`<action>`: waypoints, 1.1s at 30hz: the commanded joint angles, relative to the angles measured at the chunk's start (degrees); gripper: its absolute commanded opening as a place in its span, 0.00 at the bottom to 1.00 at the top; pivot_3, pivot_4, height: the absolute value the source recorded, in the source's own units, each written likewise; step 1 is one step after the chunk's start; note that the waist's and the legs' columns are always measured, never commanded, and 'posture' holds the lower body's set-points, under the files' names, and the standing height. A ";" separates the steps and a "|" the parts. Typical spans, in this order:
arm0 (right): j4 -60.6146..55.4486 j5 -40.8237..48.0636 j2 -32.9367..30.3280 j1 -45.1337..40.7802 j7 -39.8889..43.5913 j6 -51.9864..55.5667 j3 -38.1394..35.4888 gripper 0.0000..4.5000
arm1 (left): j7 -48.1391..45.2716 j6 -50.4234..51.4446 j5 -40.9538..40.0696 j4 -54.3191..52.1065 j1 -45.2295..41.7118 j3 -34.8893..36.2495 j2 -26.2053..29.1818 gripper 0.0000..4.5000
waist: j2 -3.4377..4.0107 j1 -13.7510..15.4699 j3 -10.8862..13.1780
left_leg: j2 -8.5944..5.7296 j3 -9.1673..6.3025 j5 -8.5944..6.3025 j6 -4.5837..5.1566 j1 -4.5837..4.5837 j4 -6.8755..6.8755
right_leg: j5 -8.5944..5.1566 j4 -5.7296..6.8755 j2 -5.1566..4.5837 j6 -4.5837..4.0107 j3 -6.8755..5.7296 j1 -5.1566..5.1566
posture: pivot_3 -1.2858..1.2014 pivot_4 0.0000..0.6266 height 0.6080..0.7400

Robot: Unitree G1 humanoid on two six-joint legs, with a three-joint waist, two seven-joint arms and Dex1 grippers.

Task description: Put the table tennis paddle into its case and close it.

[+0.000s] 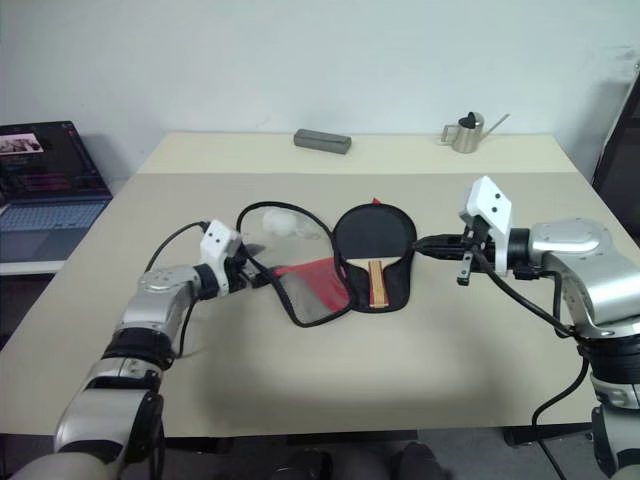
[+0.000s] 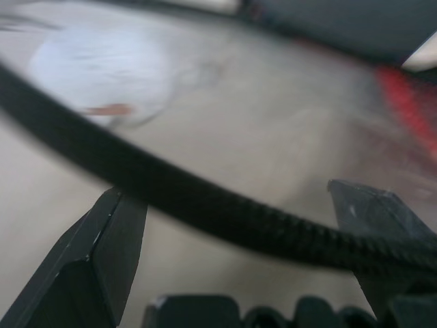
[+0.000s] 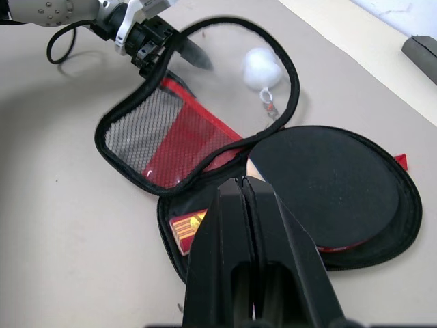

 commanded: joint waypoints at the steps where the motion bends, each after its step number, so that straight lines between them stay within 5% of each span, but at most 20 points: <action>1: -1.86 1.18 -2.29 -0.27 0.97 -0.45 -3.13 0.01 | -2.18 0.62 -1.98 -4.74 -3.05 0.66 -0.41 1.00 | 0.00 0.01 0.00 | 0.00 0.01 0.00 0.00 0.00 0.00 | 0.00 0.00 0.00 0.00 0.01 0.00 | 0.52 0.24 1.00; 18: -5.58 5.19 -4.24 3.25 -0.47 4.33 -5.84 0.01 | -7.43 -2.78 0.88 2.80 -13.85 -5.84 -12.30 1.00 | -0.04 -0.03 0.01 | -0.02 0.03 0.05 -0.06 -0.05 0.04 | 0.00 -0.02 0.00 0.01 -0.01 0.03 | 0.52 0.24 1.00; 33: -8.11 7.22 -4.15 5.69 -2.63 8.22 -6.36 0.01 | -10.22 -4.68 2.51 5.19 -12.59 -7.70 -15.68 1.00 | -0.04 -0.01 0.01 | -0.02 0.03 0.04 -0.05 -0.06 0.04 | 0.00 -0.02 0.01 0.01 -0.01 0.02 | 0.52 0.24 1.00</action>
